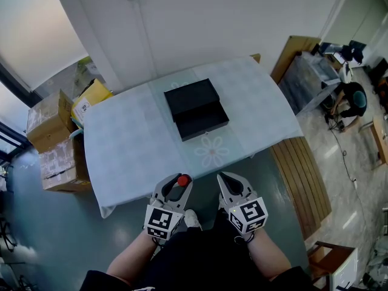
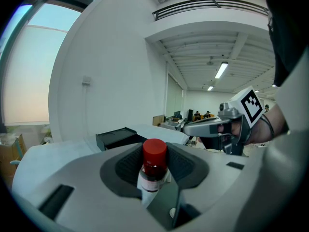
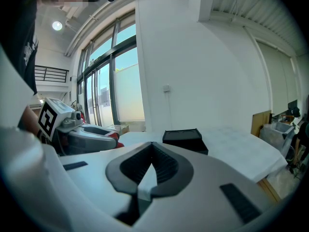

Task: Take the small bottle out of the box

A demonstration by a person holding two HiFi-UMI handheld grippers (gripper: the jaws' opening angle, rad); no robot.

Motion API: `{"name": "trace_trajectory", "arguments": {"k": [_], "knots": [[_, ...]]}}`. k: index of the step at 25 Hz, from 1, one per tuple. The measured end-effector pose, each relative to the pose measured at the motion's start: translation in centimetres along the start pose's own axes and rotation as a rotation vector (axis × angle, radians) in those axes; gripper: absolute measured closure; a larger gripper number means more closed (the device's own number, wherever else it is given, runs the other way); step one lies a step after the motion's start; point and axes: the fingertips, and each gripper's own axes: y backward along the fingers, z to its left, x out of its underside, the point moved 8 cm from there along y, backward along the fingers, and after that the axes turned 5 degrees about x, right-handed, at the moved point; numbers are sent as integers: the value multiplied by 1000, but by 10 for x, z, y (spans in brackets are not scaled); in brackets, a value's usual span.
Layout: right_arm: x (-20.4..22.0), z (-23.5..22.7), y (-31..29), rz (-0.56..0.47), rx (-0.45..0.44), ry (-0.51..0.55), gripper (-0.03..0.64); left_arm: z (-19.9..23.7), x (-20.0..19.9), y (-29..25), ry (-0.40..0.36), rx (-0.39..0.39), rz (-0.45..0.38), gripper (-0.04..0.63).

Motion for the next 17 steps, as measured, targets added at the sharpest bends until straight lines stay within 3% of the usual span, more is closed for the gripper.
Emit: {"name": "trace_trajectory", "arguments": {"k": [17], "knots": [[1,0,-1,1,1,1,594,1,3,-2,2,6,3,436]]}}
